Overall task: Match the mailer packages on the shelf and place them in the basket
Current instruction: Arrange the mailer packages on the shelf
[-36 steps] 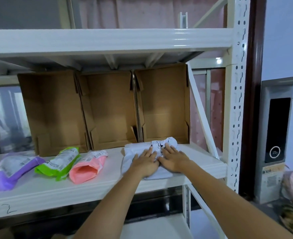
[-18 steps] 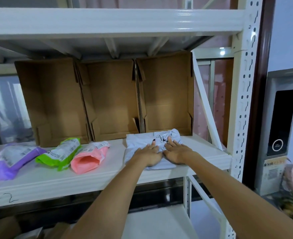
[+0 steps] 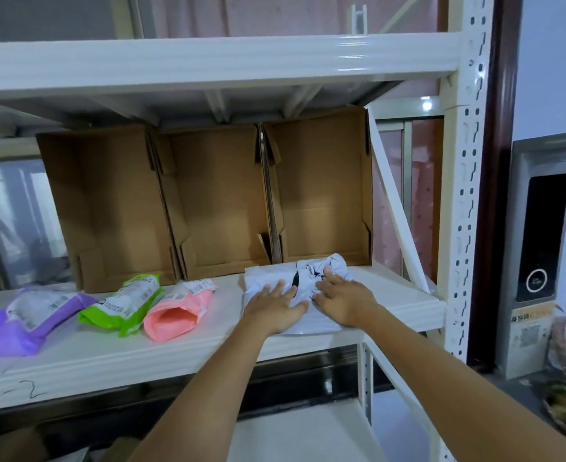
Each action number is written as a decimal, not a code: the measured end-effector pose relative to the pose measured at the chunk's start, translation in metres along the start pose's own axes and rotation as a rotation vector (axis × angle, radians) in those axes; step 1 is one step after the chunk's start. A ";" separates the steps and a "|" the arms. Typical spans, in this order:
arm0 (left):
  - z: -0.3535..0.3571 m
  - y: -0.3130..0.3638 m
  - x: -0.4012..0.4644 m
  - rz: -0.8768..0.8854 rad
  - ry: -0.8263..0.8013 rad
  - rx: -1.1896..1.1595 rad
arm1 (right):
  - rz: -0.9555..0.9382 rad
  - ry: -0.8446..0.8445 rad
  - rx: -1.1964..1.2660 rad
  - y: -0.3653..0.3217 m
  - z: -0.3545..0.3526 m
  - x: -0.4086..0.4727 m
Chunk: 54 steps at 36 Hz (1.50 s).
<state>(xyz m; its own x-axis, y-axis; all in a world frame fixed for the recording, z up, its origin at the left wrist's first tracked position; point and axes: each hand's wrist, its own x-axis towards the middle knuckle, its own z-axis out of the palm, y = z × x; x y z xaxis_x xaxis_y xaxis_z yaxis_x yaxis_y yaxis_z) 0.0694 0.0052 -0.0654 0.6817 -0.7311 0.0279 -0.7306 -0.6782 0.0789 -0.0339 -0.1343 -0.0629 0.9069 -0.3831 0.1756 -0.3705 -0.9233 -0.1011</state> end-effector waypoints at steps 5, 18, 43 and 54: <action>-0.001 0.001 0.001 -0.017 -0.036 0.005 | -0.102 0.142 -0.035 -0.006 0.003 -0.009; -0.003 0.001 0.004 0.001 -0.047 -0.023 | -0.036 -0.119 -0.039 -0.013 -0.005 -0.008; -0.008 -0.025 -0.013 -0.054 -0.093 -0.046 | 0.089 -0.168 -0.091 -0.009 -0.002 -0.006; -0.005 -0.025 -0.017 -0.059 -0.055 -0.033 | 0.095 -0.160 -0.120 -0.011 0.000 -0.007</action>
<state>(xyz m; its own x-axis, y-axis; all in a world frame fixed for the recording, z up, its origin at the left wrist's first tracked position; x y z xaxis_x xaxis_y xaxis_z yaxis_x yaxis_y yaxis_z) 0.0764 0.0352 -0.0631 0.7194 -0.6938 -0.0329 -0.6872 -0.7178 0.1117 -0.0358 -0.1211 -0.0631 0.8834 -0.4684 0.0117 -0.4685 -0.8834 0.0089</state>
